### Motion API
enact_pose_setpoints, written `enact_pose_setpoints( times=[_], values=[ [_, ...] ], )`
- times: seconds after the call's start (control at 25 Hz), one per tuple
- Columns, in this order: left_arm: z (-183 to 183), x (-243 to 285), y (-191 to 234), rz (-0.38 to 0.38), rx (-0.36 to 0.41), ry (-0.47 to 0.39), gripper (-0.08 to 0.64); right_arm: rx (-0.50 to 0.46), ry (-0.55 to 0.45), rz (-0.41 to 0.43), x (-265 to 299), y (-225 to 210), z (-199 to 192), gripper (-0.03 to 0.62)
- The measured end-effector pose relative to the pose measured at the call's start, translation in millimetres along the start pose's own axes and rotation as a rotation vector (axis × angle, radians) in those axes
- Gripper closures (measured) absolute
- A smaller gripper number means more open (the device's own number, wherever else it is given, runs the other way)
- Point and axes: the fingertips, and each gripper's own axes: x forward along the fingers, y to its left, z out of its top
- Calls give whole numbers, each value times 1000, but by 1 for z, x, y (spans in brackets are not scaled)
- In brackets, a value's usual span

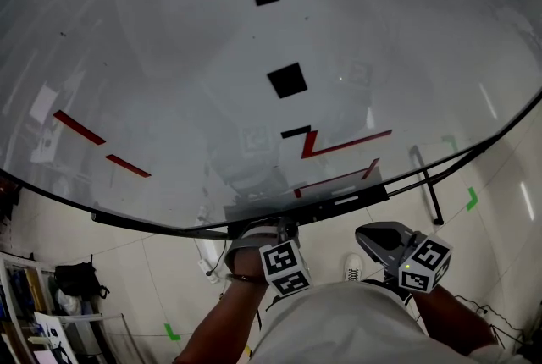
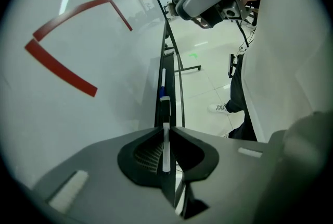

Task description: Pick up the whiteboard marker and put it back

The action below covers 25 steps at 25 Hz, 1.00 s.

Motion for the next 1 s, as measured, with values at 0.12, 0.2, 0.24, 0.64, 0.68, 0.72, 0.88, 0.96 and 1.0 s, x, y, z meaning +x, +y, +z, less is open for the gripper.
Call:
enact_pose_setpoints(
  times=[0.12, 0.2, 0.24, 0.64, 0.68, 0.72, 0.88, 0.96, 1.0],
  values=[
    [0, 5, 0, 4, -7, 15, 505, 6, -1, -5, -2, -1, -2, 591],
    [-1, 10, 0, 12, -7, 25, 505, 11, -1, -9, -3, -2, -3, 591],
    [-3, 13, 0, 16, -2, 35, 505, 12, -3, -11, -4, -2, -4, 591],
    [-7, 32, -1, 26, 26, 72, 505, 18, -5, -27, -10, -5, -6, 591],
    [-7, 32, -1, 28, 24, 72, 505, 19, -5, -30, -11, -6, -6, 591],
    [-7, 33, 0, 30, 23, 71, 505, 19, -4, -32, -12, -7, -7, 591],
    [-9, 38, 2, 32, 20, 74, 505, 19, -4, -39, -13, -8, -6, 591],
    [-10, 40, 2, 31, 21, 76, 505, 18, -4, -39, -13, -8, -6, 591],
    [-11, 41, 2, 31, 22, 78, 505, 17, -3, -39, -13, -8, -6, 591]
  ],
)
